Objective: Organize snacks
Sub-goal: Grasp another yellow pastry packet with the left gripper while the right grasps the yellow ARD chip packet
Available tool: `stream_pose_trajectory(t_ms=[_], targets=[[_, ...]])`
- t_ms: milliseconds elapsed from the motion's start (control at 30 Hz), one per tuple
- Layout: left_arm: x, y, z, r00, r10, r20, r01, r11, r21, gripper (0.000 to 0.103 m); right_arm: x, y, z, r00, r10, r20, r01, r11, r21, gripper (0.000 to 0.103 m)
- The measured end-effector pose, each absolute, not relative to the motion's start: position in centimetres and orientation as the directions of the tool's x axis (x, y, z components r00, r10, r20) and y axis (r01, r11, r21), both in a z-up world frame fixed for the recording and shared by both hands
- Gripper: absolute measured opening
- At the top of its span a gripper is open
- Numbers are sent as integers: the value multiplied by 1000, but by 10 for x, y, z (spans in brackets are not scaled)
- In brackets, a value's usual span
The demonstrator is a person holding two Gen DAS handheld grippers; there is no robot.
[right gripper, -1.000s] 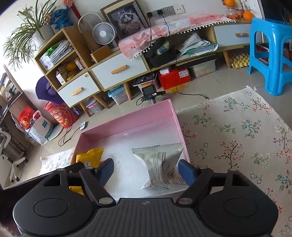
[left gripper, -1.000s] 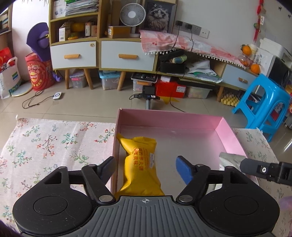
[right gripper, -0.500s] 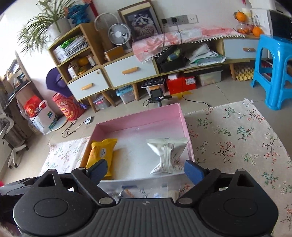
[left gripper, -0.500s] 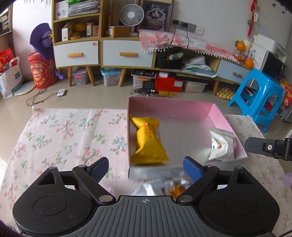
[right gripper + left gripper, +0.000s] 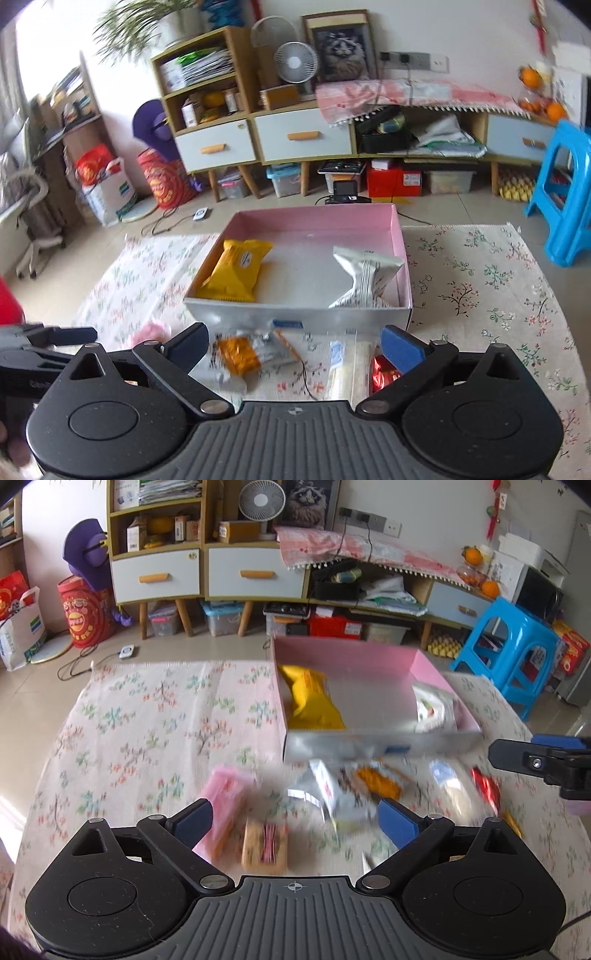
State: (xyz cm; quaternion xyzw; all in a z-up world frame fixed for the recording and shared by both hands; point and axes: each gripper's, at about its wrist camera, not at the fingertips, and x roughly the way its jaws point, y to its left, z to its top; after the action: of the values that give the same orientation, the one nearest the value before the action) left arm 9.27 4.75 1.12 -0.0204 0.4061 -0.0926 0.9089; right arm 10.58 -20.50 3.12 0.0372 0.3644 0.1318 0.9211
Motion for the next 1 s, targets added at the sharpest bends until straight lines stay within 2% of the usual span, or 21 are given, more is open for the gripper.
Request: stream_pose_trajectory(t_ms=[200, 567, 1000], targets=[[63, 44, 4, 613, -191, -767, 180, 979, -100, 97, 82, -203, 16, 678, 256, -689, -240, 963, 122, 91], [24, 30, -2, 585, -216, -782, 230, 968, -96, 97, 55, -213, -15, 647, 199, -736, -178, 978, 108, 91], [-3, 6, -17, 515, -285, -808, 320, 939, -127, 95, 36, -206, -45, 582, 158, -797, -223, 974, 30, 91]])
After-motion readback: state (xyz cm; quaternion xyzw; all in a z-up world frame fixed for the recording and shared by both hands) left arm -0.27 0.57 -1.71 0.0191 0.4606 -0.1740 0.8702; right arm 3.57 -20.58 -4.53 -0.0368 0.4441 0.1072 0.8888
